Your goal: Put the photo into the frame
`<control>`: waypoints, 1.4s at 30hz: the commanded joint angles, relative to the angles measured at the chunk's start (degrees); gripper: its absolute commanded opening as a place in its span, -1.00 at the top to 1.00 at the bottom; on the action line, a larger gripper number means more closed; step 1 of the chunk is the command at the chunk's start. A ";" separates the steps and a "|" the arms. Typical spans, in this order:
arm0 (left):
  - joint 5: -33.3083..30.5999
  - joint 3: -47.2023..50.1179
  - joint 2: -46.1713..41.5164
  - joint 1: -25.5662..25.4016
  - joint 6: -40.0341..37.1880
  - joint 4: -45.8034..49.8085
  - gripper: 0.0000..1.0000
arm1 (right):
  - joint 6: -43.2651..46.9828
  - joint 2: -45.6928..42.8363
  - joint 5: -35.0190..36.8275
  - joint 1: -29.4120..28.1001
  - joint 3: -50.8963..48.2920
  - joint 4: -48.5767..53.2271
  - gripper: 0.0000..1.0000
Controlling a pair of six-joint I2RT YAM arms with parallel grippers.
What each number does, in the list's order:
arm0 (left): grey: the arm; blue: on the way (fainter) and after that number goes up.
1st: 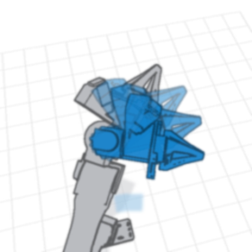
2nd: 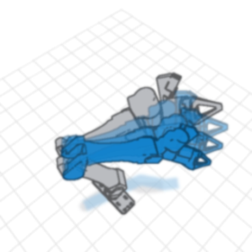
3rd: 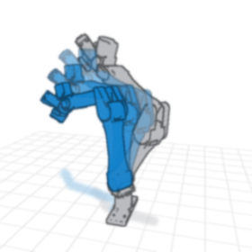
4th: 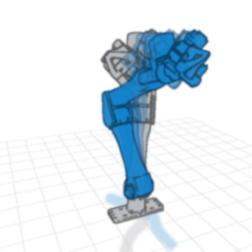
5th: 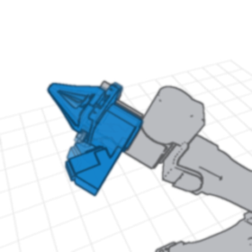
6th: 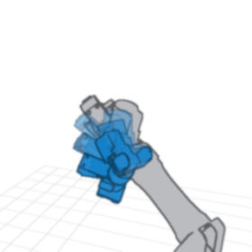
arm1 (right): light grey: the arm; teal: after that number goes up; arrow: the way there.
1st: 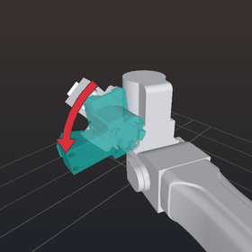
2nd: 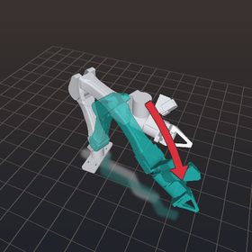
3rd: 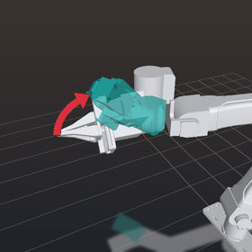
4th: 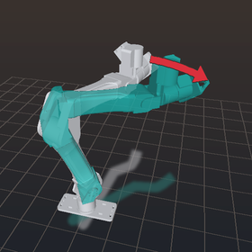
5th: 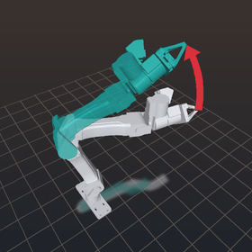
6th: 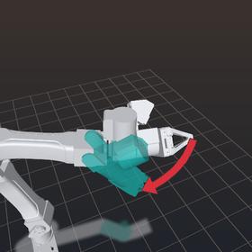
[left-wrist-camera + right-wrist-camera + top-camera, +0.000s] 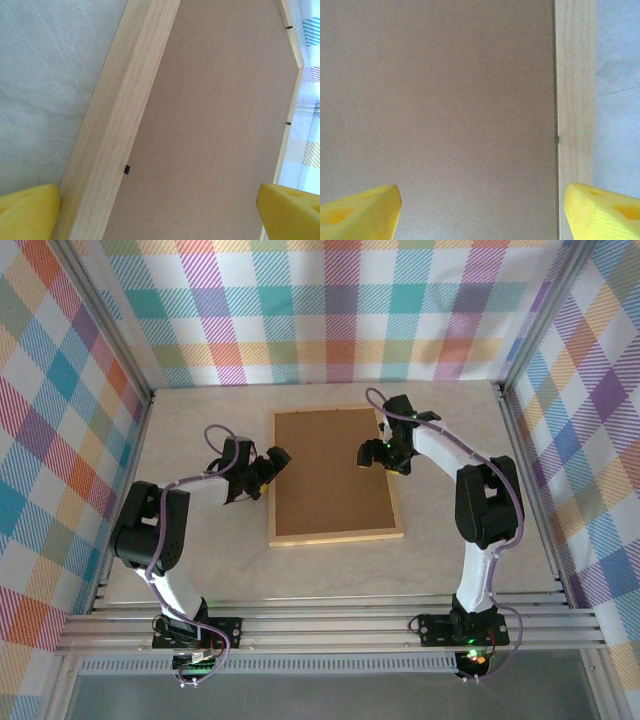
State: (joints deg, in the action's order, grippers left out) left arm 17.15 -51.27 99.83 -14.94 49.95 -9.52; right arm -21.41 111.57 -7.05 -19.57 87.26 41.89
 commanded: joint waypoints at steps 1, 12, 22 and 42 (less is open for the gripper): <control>2.54 -0.81 0.13 -1.15 0.67 0.69 -0.99 | 1.76 -2.05 2.44 -0.38 1.98 2.26 -0.71; 1.14 -1.55 -2.53 2.25 -2.41 4.60 -0.99 | 2.72 -4.42 11.81 -0.33 2.71 2.95 -0.98; -11.43 -6.01 -10.52 6.06 -13.61 22.47 -0.99 | 3.32 -8.74 16.96 2.86 -3.20 -0.47 -0.98; -15.39 -3.00 -14.08 3.36 -14.98 26.66 -0.99 | -0.73 -2.94 -14.48 5.81 -16.82 -19.59 -0.62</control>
State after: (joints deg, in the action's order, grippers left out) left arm 2.83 -54.13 86.70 -10.74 36.10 15.64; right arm -20.80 107.39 -15.59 -13.52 71.11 25.69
